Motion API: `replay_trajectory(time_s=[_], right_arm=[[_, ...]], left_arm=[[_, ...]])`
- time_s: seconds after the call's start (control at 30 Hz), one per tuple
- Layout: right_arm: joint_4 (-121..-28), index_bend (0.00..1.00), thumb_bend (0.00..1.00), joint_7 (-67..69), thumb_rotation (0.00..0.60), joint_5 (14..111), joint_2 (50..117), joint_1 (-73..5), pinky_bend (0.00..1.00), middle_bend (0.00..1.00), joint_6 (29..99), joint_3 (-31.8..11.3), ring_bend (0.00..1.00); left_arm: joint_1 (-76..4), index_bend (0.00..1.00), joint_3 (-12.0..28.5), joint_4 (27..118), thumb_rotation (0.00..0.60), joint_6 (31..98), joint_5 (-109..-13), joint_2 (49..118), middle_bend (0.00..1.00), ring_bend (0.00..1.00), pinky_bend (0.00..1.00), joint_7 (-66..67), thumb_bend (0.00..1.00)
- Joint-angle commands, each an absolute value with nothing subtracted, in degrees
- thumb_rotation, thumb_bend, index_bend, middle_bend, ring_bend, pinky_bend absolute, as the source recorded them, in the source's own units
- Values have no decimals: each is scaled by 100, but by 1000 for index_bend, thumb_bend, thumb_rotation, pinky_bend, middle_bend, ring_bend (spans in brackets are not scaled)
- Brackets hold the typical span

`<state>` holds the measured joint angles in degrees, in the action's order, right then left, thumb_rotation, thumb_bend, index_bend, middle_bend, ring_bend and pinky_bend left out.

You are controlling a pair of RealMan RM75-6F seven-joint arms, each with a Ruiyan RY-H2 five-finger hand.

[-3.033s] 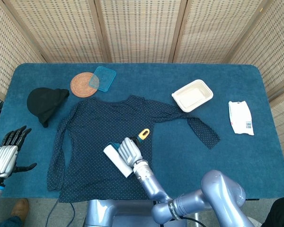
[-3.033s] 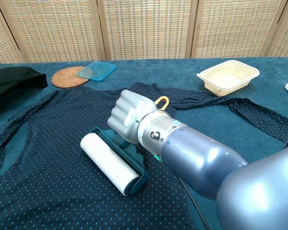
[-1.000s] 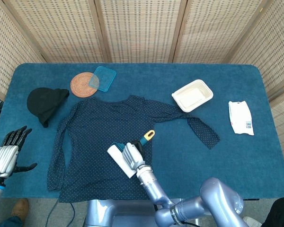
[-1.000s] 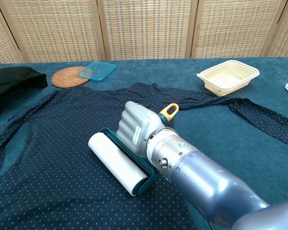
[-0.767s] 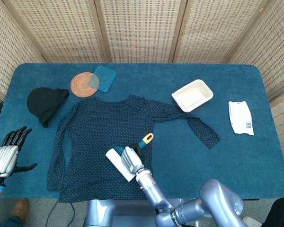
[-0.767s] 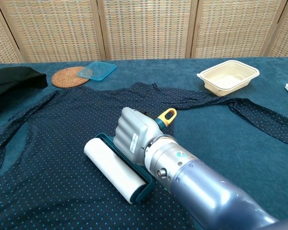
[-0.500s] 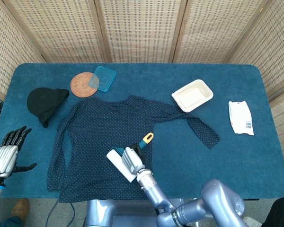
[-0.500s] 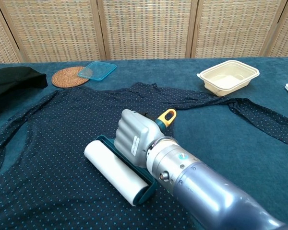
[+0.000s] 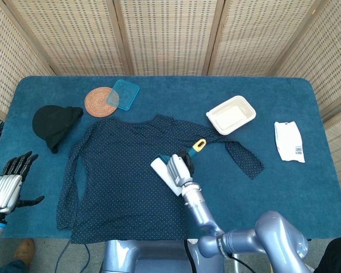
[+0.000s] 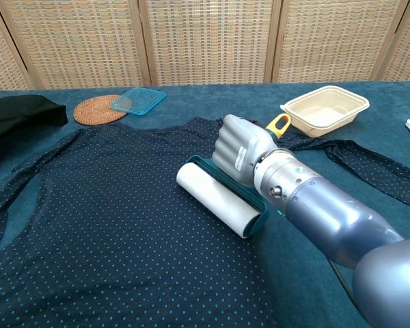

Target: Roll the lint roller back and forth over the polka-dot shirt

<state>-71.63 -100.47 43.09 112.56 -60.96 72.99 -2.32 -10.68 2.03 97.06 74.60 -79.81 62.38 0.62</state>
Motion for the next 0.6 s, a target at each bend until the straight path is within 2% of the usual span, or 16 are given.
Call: replay_trajectory(time_s=[0.03, 0.13, 0.2, 0.23, 0.27, 0.3, 0.33, 0.37, 0.4, 0.6], right_arm=[[-7100, 746, 1000, -9977, 600, 4296, 11211, -6026, 1000, 1000, 7255, -260, 1000], [-7113, 735, 993, -9913, 600, 4349, 11191, -5986, 1000, 1000, 7230, -259, 1000], [-7141, 638, 919, -9811, 600, 4409, 11187, -5951, 1000, 1000, 7219, -272, 1000], [-7159, 498, 806, -9771, 600, 4429, 11184, -5935, 1000, 1000, 7222, -285, 1000], [-7172, 304, 624, -9755, 600, 4448, 11180, -5924, 1000, 1000, 7233, -294, 1000], [-7186, 186, 479, -9747, 600, 4470, 11177, -5911, 1000, 1000, 7258, -308, 1000], [-7198, 63, 262, -9738, 600, 4484, 11176, -5903, 1000, 1000, 7277, -320, 1000], [-7219, 4, 101, -9710, 600, 4516, 11171, -5890, 1000, 999, 7313, -338, 1000], [-7284, 0, 22, -9606, 600, 4593, 11136, -5866, 1000, 998, 7354, -367, 1000], [-7822, 0, 0, -9381, 600, 4905, 10694, -5673, 1000, 992, 7659, -358, 1000]], left_arm=[[-1072, 0, 199, 9706, 600, 7448, -7973, 6247, 0, 0, 0, 82, 0], [-1077, 0, 196, 9710, 600, 7440, -7972, 6257, 0, 0, 0, 104, 0], [-1079, 0, 194, 9718, 600, 7437, -7972, 6257, 0, 0, 0, 107, 0], [-1077, 0, 194, 9722, 600, 7440, -7973, 6254, 0, 0, 0, 106, 0], [-1076, 0, 194, 9726, 600, 7443, -7976, 6253, 0, 0, 0, 102, 0], [-1072, 0, 194, 9729, 600, 7451, -7978, 6248, 0, 0, 0, 94, 0], [-1069, 0, 193, 9731, 600, 7455, -7982, 6244, 0, 0, 0, 87, 0], [-1066, 0, 193, 9735, 600, 7462, -7988, 6238, 0, 0, 0, 73, 0], [-1061, 0, 194, 9737, 600, 7476, -7999, 6228, 0, 0, 0, 50, 0], [-1016, 0, 173, 9773, 600, 7582, -8125, 6156, 0, 0, 0, -80, 0]])
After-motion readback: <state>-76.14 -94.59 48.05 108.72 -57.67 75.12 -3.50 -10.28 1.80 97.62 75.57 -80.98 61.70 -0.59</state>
